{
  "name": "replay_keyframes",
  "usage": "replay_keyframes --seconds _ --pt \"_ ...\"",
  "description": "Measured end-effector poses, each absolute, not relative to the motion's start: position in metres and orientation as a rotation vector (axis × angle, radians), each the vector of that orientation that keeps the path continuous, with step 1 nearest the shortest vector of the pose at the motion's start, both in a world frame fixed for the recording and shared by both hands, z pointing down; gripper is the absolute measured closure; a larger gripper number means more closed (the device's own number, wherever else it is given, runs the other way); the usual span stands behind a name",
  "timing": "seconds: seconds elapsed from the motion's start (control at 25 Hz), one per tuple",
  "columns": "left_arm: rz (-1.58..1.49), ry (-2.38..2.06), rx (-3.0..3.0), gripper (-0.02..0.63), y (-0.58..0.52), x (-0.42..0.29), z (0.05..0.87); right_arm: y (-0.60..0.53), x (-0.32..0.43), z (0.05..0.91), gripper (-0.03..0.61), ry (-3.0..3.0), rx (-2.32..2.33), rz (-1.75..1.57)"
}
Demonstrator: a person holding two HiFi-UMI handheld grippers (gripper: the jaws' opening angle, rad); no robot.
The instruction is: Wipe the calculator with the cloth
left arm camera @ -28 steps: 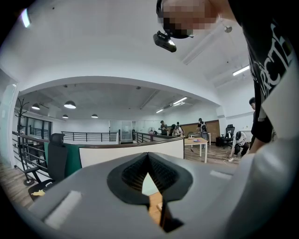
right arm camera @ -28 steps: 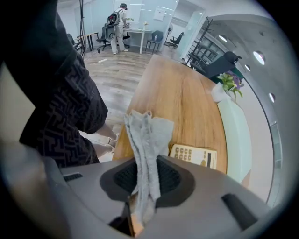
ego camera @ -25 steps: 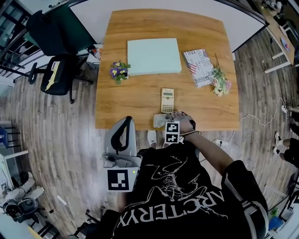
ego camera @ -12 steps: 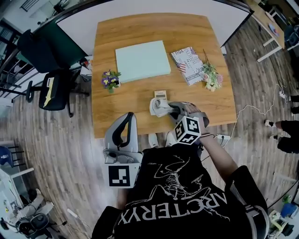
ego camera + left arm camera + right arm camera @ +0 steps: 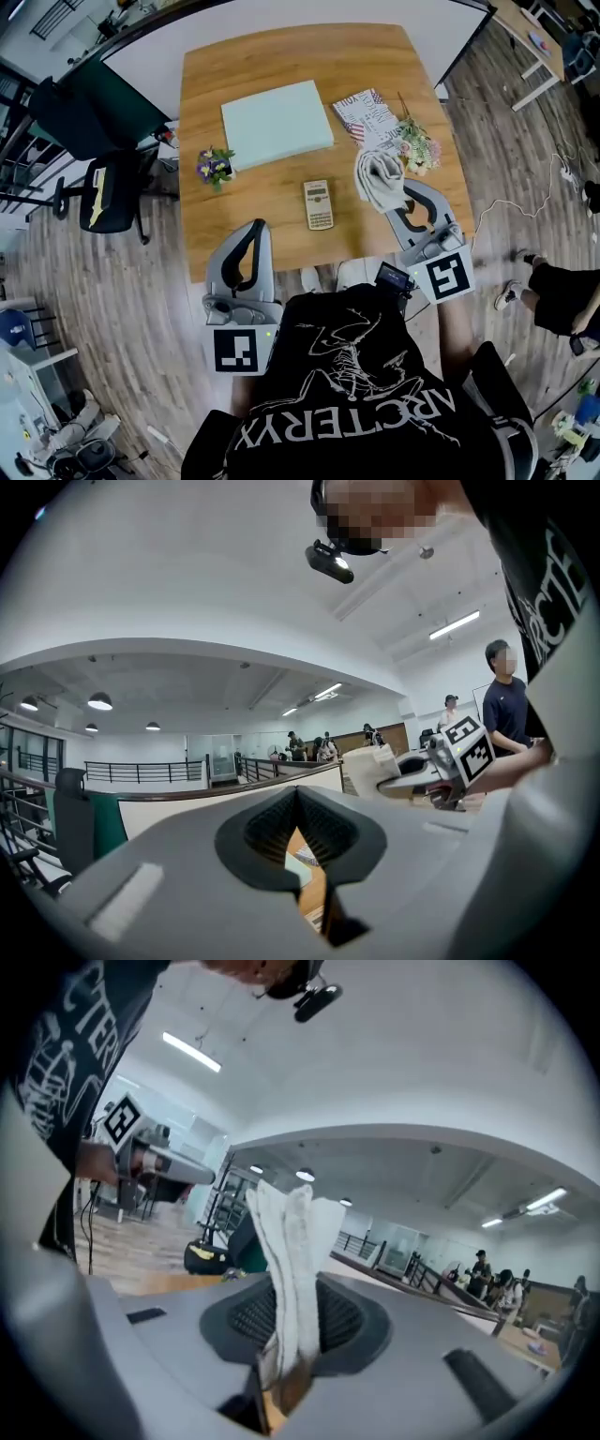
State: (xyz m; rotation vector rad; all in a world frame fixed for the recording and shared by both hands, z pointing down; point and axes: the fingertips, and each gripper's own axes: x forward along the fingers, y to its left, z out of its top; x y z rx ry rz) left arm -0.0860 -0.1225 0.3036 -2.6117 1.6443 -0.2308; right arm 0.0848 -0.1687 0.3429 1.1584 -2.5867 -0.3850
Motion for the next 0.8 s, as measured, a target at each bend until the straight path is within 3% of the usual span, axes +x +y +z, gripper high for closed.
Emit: replay_keyframes --seconds 0.4,0.8 --pt "-0.205 1.597 -2.537 0.604 -0.127 -0.085 0.277 -0.146 0.129 0.25 0.489 -2.751 1.471 -0.563" --pt "-0.188 1.62 -2.499 0.604 -0.133 -0.096 0.277 -0.142 0.116 0.24 0.489 -2.826 1.457 -0.546"
